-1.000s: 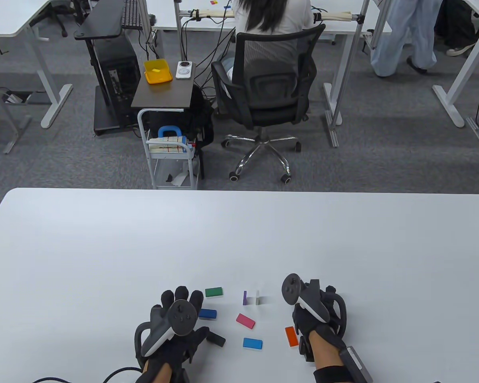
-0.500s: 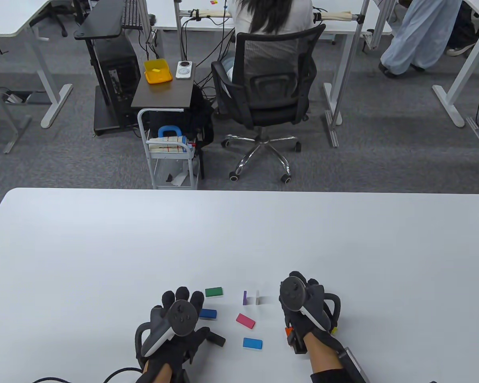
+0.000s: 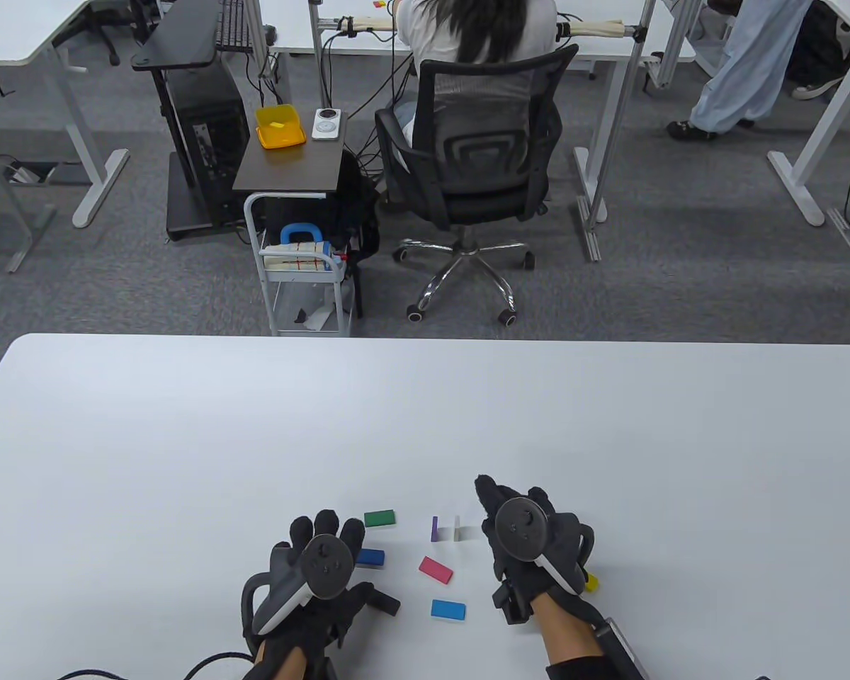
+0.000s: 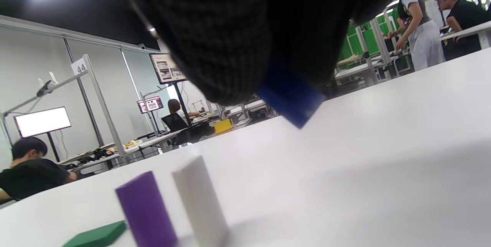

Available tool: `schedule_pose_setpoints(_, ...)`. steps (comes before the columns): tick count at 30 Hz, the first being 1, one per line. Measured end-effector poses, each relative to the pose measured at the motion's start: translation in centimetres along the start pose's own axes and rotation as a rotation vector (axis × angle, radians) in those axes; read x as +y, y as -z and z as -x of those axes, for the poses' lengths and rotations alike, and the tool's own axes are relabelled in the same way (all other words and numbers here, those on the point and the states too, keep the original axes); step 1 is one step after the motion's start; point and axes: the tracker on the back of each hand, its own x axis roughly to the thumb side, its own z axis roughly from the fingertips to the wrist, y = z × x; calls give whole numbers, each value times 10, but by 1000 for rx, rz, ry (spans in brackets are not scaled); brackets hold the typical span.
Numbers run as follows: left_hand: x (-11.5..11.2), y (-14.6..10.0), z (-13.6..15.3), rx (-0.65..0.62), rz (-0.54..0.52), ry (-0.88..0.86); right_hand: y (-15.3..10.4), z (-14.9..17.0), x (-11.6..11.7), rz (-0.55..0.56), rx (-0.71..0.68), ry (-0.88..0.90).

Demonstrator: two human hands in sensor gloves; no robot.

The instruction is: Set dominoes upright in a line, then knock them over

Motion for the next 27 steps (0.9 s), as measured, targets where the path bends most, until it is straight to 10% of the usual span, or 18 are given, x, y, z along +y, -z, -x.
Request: schedule_pose_setpoints(27,1,0,0,-5,15,-9,6,-1,36,-125,30,-12)
